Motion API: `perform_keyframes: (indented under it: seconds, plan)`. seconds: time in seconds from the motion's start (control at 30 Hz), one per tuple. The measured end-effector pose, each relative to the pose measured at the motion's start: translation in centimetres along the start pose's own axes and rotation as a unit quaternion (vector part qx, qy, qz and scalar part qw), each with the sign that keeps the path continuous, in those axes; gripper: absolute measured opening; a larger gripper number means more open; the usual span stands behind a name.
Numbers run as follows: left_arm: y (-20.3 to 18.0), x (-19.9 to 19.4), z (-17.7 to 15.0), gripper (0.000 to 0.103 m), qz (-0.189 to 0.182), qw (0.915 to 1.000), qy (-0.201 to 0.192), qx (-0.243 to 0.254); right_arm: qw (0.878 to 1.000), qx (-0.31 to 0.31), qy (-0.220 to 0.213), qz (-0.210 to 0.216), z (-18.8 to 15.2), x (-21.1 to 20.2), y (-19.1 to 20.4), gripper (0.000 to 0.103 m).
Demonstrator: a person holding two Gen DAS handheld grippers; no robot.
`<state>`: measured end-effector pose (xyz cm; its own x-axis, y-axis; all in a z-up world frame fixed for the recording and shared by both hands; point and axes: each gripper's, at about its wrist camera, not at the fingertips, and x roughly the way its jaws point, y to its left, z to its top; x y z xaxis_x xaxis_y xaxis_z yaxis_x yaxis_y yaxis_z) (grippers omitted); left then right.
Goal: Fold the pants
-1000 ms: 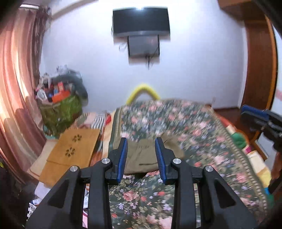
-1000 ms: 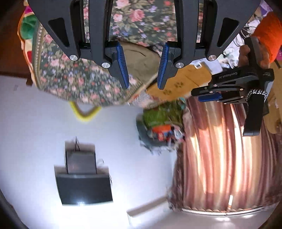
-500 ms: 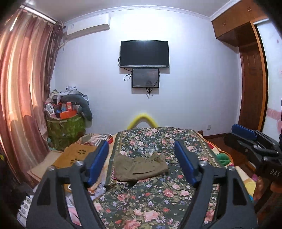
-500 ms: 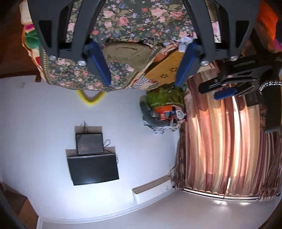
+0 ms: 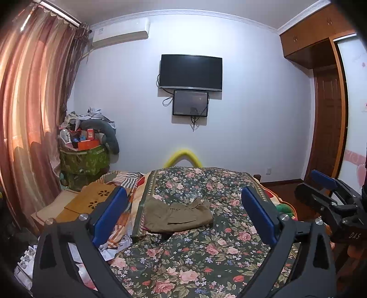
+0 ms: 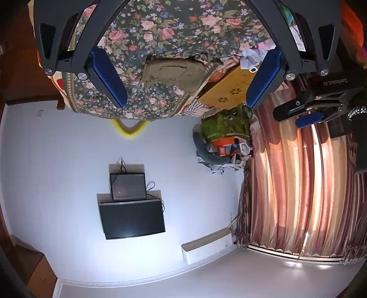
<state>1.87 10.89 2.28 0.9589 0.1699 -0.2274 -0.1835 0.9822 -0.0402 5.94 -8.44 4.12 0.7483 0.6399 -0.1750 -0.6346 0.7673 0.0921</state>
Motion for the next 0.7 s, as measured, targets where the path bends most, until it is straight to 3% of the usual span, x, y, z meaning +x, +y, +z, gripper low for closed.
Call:
perform_keyframes:
  seconds: [0.7]
  plan:
    - [-0.27, 0.48, -0.57, 0.103, 0.004, 1.0, 0.009, 0.001, 1.0, 0.004, 0.006, 0.001, -0.34, -0.29, 0.03, 0.103]
